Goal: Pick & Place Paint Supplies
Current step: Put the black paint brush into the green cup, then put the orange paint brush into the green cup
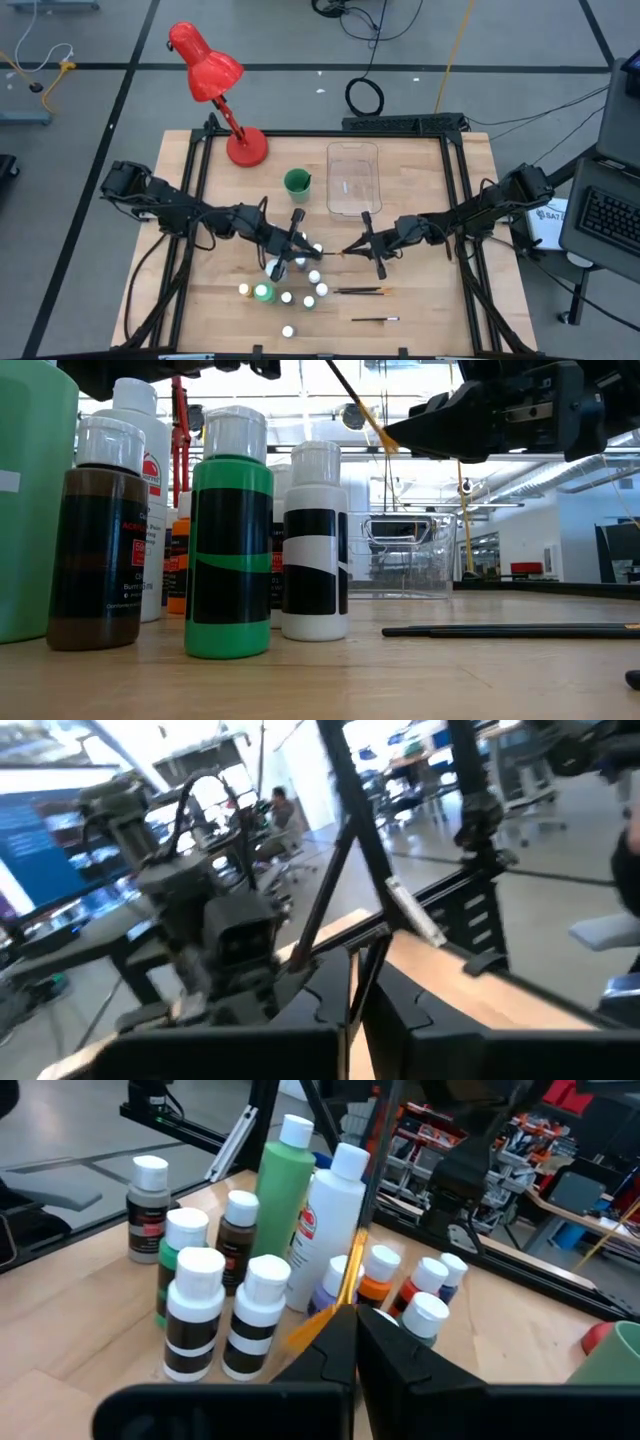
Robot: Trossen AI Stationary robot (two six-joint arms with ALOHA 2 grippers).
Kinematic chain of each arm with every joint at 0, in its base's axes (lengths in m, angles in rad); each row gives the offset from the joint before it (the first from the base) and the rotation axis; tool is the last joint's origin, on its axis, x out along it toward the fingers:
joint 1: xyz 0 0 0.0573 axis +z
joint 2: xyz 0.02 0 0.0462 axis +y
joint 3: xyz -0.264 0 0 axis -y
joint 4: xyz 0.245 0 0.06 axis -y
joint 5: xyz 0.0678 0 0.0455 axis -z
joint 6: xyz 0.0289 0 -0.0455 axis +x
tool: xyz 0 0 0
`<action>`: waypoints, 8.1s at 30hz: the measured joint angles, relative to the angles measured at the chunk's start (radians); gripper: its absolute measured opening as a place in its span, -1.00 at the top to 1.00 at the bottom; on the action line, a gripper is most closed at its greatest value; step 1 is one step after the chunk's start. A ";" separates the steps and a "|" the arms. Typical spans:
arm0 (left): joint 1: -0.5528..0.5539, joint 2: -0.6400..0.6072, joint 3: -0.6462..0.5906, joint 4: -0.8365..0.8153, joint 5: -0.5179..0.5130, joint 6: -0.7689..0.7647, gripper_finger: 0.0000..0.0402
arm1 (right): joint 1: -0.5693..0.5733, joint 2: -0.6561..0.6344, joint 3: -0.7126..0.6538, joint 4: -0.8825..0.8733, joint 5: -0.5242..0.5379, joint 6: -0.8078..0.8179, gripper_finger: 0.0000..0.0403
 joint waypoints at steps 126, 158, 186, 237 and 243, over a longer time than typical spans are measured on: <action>0.238 -1.034 -0.511 -0.563 -0.503 -0.329 0.98 | 0.005 0.000 0.001 -0.026 0.008 0.000 0.50; 0.265 -1.030 -0.606 -0.488 -0.368 -0.328 1.00 | 0.005 0.000 0.001 -0.012 0.008 0.033 0.50; 0.262 -1.030 -0.605 -0.503 -0.333 -0.416 0.99 | 0.253 -0.063 0.354 -0.753 0.379 0.073 0.50; 0.261 -1.030 -0.605 -0.459 -0.370 -0.354 0.89 | 0.619 -0.024 0.186 -1.096 0.315 0.926 0.50; 0.261 -1.030 -0.605 -0.459 -0.370 -0.353 0.89 | 0.634 -0.024 0.147 -1.062 0.327 0.954 0.50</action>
